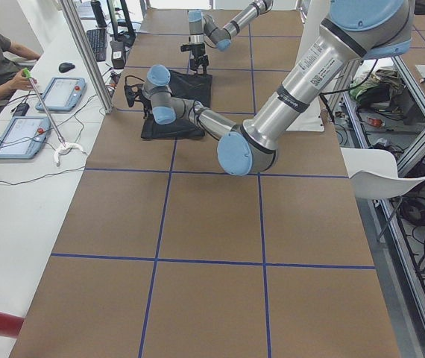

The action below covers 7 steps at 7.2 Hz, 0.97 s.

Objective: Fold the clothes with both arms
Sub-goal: 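Lower the right gripper to the folded shirt's nearest side edge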

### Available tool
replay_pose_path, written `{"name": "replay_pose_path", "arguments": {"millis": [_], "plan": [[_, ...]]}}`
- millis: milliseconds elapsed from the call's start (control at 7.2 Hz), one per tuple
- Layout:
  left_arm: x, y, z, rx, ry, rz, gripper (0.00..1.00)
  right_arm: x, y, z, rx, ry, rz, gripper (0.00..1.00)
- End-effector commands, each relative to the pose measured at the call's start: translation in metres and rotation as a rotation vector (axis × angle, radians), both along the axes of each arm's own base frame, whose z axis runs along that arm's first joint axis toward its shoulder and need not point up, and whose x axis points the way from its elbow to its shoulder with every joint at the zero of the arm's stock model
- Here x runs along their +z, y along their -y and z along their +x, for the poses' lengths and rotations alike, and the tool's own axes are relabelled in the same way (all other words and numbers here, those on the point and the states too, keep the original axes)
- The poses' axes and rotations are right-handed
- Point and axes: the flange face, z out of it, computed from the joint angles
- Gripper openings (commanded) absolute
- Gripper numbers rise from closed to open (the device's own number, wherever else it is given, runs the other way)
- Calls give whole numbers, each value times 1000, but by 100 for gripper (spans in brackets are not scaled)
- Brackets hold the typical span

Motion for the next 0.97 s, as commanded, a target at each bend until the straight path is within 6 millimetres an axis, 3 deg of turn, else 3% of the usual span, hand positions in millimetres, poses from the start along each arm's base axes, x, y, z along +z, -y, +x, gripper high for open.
{"name": "replay_pose_path", "arguments": {"millis": [0,278,556,834], "plan": [[-1,-2,1,1,2,-2,100,13,-16,14,-2,-8,-1,100],[-1,-2,2,3,2,-2,100,18,-21,9,-4,-18,0,100],[-4,-3,0,1,-2,3,100,25,-31,-12,4,-67,-2,100],[-4,-3,0,1,-2,3,100,25,-25,-5,15,-68,-5,99]]}}
